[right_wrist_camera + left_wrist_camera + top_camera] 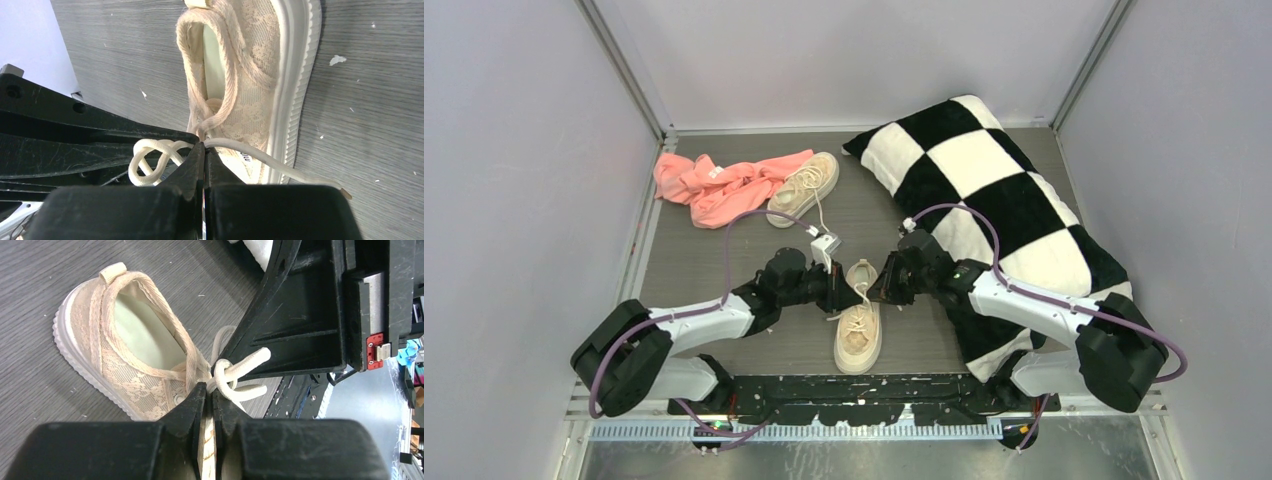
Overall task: Tie the shoes
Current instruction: Wrap the shoelace around the shoelace.
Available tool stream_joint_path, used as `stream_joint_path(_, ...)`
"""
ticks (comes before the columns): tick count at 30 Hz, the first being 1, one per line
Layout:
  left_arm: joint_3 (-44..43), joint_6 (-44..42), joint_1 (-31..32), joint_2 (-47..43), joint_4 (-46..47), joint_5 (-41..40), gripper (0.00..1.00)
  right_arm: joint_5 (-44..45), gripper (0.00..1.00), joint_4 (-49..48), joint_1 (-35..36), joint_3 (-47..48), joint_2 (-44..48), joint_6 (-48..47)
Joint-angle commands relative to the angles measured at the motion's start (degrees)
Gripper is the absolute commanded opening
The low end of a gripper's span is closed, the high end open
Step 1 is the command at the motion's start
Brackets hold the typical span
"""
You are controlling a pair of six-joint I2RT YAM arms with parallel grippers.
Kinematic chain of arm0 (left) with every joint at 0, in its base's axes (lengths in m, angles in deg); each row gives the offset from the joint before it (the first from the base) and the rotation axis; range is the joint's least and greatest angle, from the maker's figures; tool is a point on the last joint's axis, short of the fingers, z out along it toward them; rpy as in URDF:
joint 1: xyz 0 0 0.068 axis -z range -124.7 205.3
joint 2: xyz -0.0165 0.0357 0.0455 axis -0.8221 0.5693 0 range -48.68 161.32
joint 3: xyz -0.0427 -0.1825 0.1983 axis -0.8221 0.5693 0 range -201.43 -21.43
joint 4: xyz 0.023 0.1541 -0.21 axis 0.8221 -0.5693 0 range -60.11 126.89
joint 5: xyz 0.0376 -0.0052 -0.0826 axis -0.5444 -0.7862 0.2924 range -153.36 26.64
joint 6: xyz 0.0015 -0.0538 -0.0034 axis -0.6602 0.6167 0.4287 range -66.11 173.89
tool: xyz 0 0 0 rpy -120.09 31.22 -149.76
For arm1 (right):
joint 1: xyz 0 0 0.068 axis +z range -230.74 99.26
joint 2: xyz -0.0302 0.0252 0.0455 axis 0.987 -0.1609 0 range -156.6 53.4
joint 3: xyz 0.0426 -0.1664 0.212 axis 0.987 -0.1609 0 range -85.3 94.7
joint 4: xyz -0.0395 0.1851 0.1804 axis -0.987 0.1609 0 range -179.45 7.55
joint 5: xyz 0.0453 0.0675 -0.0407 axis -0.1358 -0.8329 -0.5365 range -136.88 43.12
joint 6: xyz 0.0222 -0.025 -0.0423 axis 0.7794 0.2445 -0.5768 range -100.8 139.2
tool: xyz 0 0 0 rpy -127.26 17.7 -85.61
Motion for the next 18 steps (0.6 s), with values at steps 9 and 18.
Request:
stream_joint_path(9,-1.8,-1.77,0.36,-6.7,-7.54,-2.71,0.22,-2.28,0.01,-2.86,0.14,0.07,-1.04,0.47)
stream_joint_path(18,-1.39,-1.5,0.36,-7.24,-8.35,-2.38,0.35,-2.12,0.0,-3.02,0.18,0.02,-1.01,0.62)
